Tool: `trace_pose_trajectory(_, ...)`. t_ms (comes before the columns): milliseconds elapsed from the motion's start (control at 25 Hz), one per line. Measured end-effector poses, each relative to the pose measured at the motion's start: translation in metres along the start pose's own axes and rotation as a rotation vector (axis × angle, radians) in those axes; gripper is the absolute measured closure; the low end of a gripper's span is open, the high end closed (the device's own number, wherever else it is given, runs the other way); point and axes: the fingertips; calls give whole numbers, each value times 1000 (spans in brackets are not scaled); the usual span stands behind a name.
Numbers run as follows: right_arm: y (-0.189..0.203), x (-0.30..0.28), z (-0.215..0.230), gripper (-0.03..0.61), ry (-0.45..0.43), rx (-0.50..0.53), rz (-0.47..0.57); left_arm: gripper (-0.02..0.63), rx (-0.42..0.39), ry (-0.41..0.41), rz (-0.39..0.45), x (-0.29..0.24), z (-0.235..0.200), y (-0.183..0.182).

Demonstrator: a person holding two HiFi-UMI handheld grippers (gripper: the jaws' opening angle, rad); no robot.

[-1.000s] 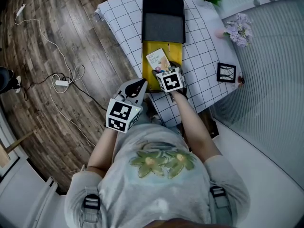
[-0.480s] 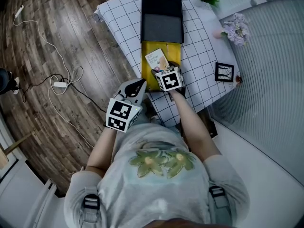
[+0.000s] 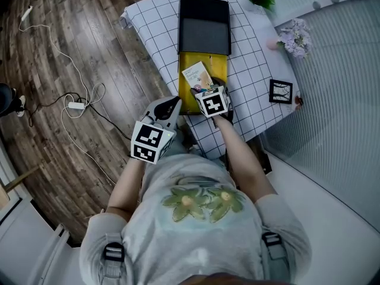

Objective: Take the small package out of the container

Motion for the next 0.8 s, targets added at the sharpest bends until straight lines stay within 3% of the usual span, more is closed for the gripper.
trace_pose_trajectory(800,-10,20,-3,224,-2,5,40,607,-30,-2,15,7,9,-8)
Point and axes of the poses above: the fingertips, and each gripper's own axes: x backward along the fingers, z to its right, y out of its underside, and after that the axes turned 14 degrees about z, right-handed
